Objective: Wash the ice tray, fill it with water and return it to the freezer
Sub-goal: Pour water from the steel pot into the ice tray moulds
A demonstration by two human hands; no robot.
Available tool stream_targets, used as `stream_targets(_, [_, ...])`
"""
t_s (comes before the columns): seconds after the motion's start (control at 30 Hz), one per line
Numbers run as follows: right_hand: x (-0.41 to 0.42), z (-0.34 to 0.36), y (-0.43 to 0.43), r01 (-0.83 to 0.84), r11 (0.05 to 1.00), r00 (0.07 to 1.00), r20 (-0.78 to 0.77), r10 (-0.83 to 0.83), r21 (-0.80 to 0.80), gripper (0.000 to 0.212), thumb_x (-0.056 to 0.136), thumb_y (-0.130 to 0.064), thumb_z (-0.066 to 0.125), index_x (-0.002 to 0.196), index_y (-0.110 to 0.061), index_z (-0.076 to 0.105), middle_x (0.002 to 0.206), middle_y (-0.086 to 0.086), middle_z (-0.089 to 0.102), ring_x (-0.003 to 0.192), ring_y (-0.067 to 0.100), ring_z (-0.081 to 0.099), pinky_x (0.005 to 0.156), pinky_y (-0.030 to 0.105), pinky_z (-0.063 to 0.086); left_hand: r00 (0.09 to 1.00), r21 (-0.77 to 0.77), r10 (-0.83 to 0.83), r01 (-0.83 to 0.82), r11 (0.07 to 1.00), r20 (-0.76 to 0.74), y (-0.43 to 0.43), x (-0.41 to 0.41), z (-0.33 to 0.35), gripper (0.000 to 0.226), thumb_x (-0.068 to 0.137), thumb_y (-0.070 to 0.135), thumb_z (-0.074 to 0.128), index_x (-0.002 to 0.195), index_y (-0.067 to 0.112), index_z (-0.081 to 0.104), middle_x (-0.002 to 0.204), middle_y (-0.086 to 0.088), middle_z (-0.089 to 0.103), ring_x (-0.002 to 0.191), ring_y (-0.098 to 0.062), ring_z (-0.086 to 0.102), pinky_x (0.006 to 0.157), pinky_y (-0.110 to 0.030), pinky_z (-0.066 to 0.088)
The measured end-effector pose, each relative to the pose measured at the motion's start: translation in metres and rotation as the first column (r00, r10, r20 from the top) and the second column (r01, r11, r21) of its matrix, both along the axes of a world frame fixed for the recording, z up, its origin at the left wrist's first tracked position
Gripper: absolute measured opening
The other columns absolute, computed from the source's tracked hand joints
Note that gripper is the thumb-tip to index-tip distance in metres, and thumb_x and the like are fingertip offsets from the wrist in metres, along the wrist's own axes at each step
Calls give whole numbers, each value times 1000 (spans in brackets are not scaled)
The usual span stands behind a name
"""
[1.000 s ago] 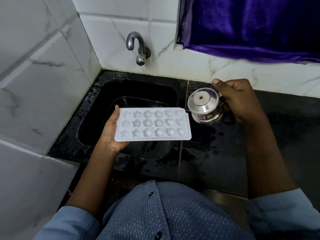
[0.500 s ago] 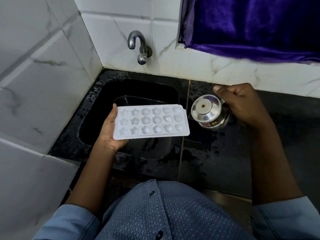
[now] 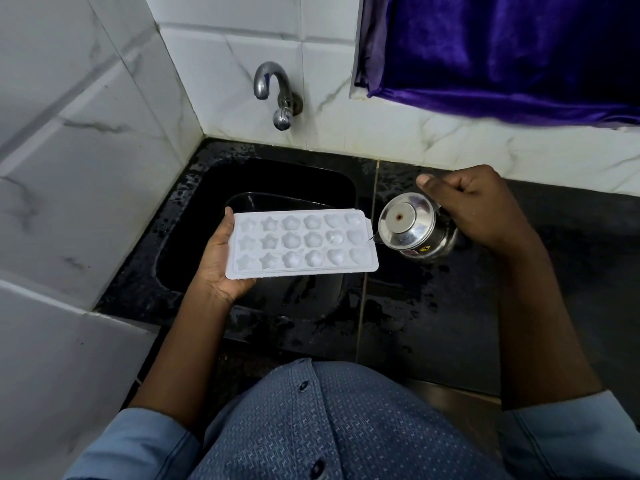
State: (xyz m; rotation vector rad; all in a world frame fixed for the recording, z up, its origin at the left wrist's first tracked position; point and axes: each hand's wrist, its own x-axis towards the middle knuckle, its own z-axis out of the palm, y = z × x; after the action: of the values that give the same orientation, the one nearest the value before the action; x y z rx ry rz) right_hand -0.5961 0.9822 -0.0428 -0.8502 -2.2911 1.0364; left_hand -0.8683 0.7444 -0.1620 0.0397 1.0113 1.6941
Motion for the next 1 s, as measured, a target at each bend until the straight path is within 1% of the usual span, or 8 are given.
stream_targets(0.37, [-1, 2, -3, 1, 1000, 1000, 3, -1, 0, 70, 101, -46, 66, 65, 10, 44, 54, 12, 35, 49, 20, 33, 54, 31, 31, 1000, 16, -3, 3, 1000, 19, -1, 0, -3, 79, 103, 71, 43, 148, 8, 59, 147, -22, 62, 129, -39, 66, 94, -55, 61])
stream_targets(0.5, [-1, 6, -3, 5, 1000, 1000, -4, -5, 1, 70, 101, -44, 66, 63, 10, 44, 53, 11, 33, 50, 20, 31, 52, 31, 29, 999, 5, 3, -3, 1000, 32, 0, 1, -2, 76, 102, 71, 44, 135, 8, 72, 144, -22, 64, 126, -39, 68, 91, -55, 62])
stream_targets(0.6, [-2, 7, -4, 7, 1000, 1000, -9, -8, -7, 69, 101, -43, 66, 61, 7, 42, 53, 10, 32, 49, 19, 30, 54, 32, 29, 1000, -4, 10, -10, 1000, 28, 0, 1, -1, 75, 102, 71, 45, 134, 9, 73, 144, -22, 64, 125, -40, 68, 90, -55, 62])
stream_targets(0.7, [-3, 11, -6, 18, 999, 999, -28, -19, -33, 68, 102, -41, 66, 60, 5, 40, 52, 9, 32, 48, 17, 31, 53, 31, 31, 1000, -21, 17, -16, 1000, 15, 1, 1, 0, 74, 102, 71, 44, 128, 10, 77, 142, -21, 66, 124, -39, 69, 89, -55, 62])
stream_targets(0.8, [-5, 15, -10, 37, 995, 996, -76, -43, -90, 66, 103, -37, 65, 62, 10, 43, 54, 13, 37, 47, 20, 34, 50, 25, 35, 1000, -33, 10, -10, 999, 8, 2, 2, -1, 75, 101, 72, 45, 133, 10, 73, 143, -21, 65, 126, -39, 68, 92, -55, 62])
stream_targets(0.87, [-7, 17, -13, 44, 992, 992, -109, -57, -117, 64, 104, -36, 65, 60, 6, 43, 51, 10, 37, 45, 17, 35, 50, 22, 36, 1000, -40, 4, -3, 999, 4, 3, 2, -1, 77, 101, 73, 44, 138, 10, 70, 143, -21, 65, 126, -39, 68, 92, -56, 62])
stream_targets(0.9, [-8, 18, -14, 43, 991, 991, -120, -58, -127, 63, 104, -36, 65, 59, 3, 43, 49, 7, 37, 44, 16, 34, 49, 21, 36, 1000, -41, 1, 0, 999, 2, 3, 3, -1, 78, 101, 73, 44, 141, 10, 67, 143, -20, 65, 126, -39, 67, 92, -55, 62])
stream_targets(1.0, [-11, 19, -17, 27, 989, 990, -134, -47, -142, 66, 103, -39, 65, 60, 4, 40, 53, 12, 35, 45, 19, 33, 49, 23, 34, 1000, -48, 0, 0, 999, -7, 4, 2, -2, 79, 100, 73, 45, 146, 10, 61, 143, -20, 65, 127, -38, 67, 92, -55, 61])
